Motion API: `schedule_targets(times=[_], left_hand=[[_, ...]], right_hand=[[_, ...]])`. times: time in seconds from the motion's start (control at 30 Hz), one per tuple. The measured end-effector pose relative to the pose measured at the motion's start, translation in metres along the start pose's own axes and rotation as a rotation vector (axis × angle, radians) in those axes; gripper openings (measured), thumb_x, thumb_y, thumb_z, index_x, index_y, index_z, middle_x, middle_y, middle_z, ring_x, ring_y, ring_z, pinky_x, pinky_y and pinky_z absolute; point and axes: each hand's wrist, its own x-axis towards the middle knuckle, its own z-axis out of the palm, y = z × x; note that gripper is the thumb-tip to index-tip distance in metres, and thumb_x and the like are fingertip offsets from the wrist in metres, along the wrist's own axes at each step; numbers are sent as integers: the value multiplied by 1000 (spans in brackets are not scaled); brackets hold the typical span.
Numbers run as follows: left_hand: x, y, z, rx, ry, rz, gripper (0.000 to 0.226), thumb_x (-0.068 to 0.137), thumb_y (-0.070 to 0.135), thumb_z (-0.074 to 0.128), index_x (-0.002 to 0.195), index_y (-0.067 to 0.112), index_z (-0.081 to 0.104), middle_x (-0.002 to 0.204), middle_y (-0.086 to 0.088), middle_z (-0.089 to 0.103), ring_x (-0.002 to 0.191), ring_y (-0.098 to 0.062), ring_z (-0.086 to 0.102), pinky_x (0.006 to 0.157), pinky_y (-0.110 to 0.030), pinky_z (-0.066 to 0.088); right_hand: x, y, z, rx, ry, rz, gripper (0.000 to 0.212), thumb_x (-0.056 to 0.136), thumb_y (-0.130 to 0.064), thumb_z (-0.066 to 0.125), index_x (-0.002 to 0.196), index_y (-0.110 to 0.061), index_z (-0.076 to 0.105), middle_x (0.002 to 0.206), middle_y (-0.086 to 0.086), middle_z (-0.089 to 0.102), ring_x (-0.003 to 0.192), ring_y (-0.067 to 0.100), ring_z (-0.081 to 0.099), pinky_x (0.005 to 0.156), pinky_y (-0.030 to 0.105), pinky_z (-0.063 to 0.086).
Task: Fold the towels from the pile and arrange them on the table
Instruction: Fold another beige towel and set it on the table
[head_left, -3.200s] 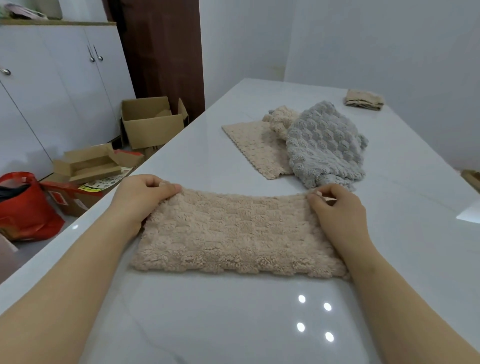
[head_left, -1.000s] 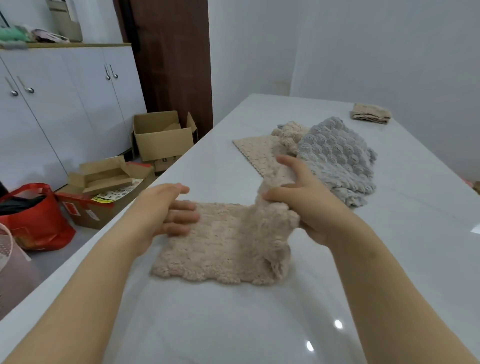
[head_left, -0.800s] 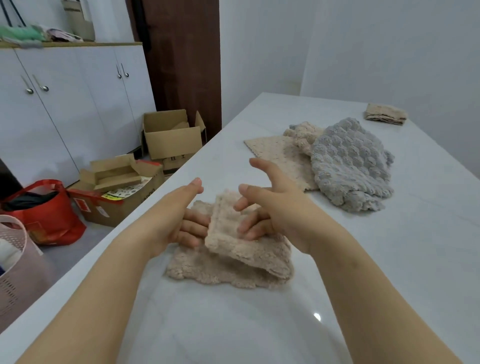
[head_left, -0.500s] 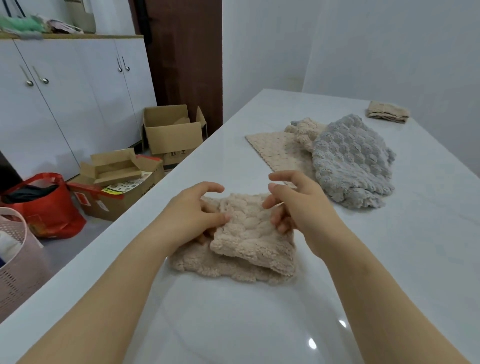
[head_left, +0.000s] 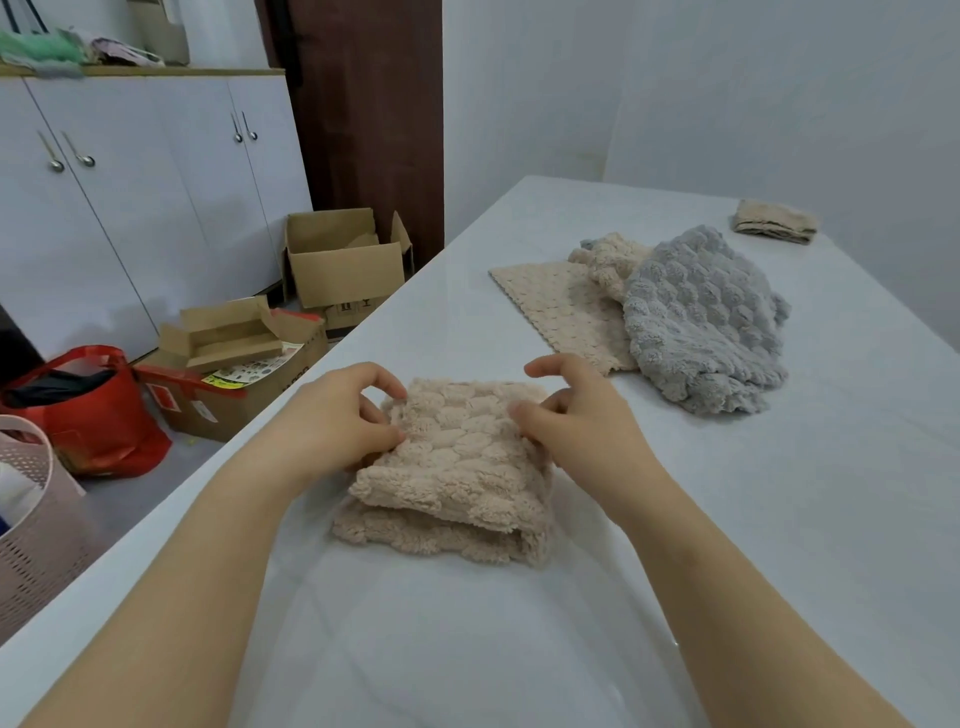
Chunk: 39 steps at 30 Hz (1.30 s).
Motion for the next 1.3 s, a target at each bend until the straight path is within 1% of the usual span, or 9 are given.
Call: schedule_targets(times=[0.2,0.37,0.47,0.53,0.63,0.77,0.97,1.1,1.3], left_hand=[[-3,-1,-5,192,87,-3,24,76,19,72,93,31,58,66,9,68,58,-1,57,56,-26,43],[-12,17,11,196,464,266,28,88,22,54,114,31,57,99,16,60,96,-13,55,75,-27,38],[-15,22,32,288,262,350,39,96,21,41,134,21,44,136,5,49,130,-13,37,99,-21,23],[-13,14,38,488,150,297,46,98,27,31,143,19,26,148,2,35,137,-14,26,108,-28,16],[-9,4,39,635,68,196,48,99,32,23,145,19,18,150,3,29,138,-12,22,112,-36,10],[-11,-5,42,651,25,158,47,99,35,20,144,22,19,153,7,22,141,-10,16,114,-41,7],[-6,-17,44,580,40,182,48,99,37,20,145,25,20,154,9,19,142,-7,10,113,-39,8],[-6,-19,48,578,206,215,44,97,36,28,140,27,33,148,9,32,134,-12,30,104,-35,24],[-13,-15,53,568,396,15,53,88,52,43,135,27,36,134,-7,43,120,-29,37,95,-40,31]], right_hand=[[-5,2,12,-257,46,-110,26,76,-25,63,95,-39,53,67,-13,57,66,0,53,62,22,42],[-12,5,27,-447,9,-170,32,77,-24,60,108,-32,56,86,-12,54,89,10,52,72,27,41],[-15,3,28,-473,241,-289,29,80,-21,58,109,-24,59,96,-10,58,97,14,51,74,27,37],[-18,3,34,-631,216,-346,32,83,-21,54,115,-19,60,119,-3,59,113,20,48,87,31,34],[-22,8,45,-735,22,-293,44,92,-32,41,134,-19,41,148,-4,34,139,13,19,107,28,16],[-19,14,44,-733,-96,-227,53,97,-39,31,145,-19,22,156,-4,16,144,9,3,113,26,3],[-20,19,47,-775,-143,-207,51,97,-43,26,145,-26,23,155,-7,17,143,9,3,115,33,4],[-19,22,52,-805,-134,-180,51,97,-43,24,145,-26,23,156,-6,15,144,11,2,114,36,-3],[-21,24,53,-754,-111,-184,50,97,-42,25,145,-26,24,156,-6,14,144,12,1,114,35,-2]])
